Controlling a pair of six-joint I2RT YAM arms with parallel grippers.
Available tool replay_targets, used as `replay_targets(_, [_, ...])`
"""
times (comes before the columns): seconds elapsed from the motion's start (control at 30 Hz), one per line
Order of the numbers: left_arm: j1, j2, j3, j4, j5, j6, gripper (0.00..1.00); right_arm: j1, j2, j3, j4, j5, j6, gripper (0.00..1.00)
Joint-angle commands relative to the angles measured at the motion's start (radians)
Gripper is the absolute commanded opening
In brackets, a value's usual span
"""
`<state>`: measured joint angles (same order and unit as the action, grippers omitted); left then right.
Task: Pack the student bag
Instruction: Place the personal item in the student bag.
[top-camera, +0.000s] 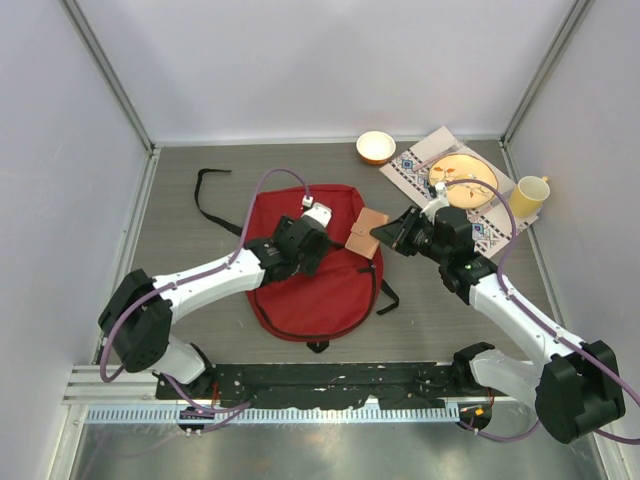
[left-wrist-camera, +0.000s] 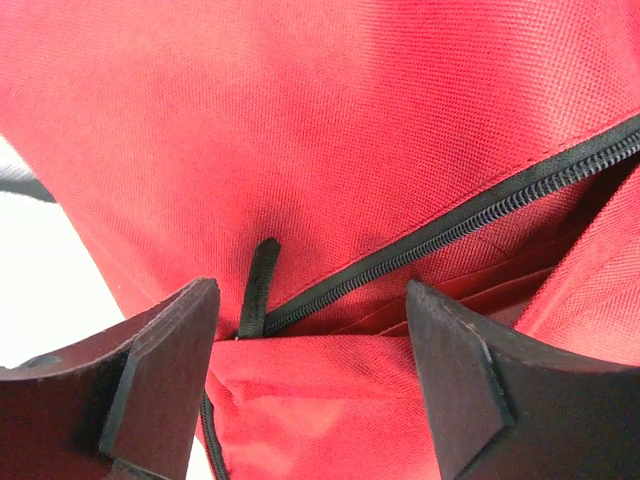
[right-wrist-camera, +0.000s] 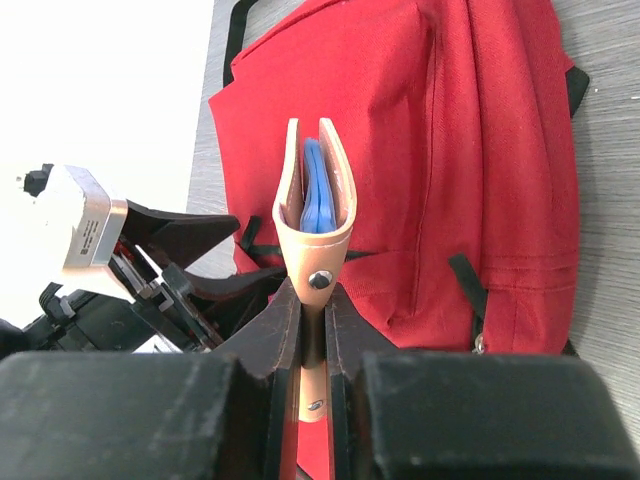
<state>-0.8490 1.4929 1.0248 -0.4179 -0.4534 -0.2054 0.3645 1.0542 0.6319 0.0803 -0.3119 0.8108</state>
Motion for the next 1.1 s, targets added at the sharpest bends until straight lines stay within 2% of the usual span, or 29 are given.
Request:
replay_targets(0.0, [0.013, 0.020, -0.032, 0.116, -0.162, -0.017, 0.72, 0.001, -0.014, 0.009, 0.061, -0.007, 0.004, 0.02])
replay_targets(0.37, [0.011, 0.020, -0.009, 0.149, -0.186, 0.023, 0.55, -0.002, -0.028, -0.004, 0.059, -0.009, 0.005, 0.02])
replay_targets(0.6, [0.011, 0.075, 0.027, 0.163, -0.186, 0.034, 0.55, -0.001, -0.034, -0.006, 0.055, -0.010, 0.005, 0.02])
replay_targets(0.67, [0.013, 0.079, 0.034, 0.165, -0.186, 0.031, 0.48, -0.001, -0.037, -0.003, 0.052, -0.010, 0.007, 0.02])
replay_targets(0.73, [0.011, 0.075, 0.032, 0.175, -0.192, 0.027, 0.46, -0.001, -0.039, -0.003, 0.050, -0.010, 0.005, 0.02])
replay_targets(0.77, [0.013, 0.070, 0.031, 0.179, -0.188, 0.027, 0.38, 0.001, -0.037, -0.003, 0.050, -0.013, 0.005, 0.02])
replay_targets(0.87, [0.011, 0.058, 0.035, 0.180, -0.182, 0.032, 0.29, -0.001, -0.040, -0.005, 0.050, -0.018, 0.011, 0.02])
replay_targets(1.07, [0.011, 0.056, 0.044, 0.176, -0.203, 0.046, 0.26, -0.001, -0.046, -0.027, 0.082, -0.039, 0.050, 0.01])
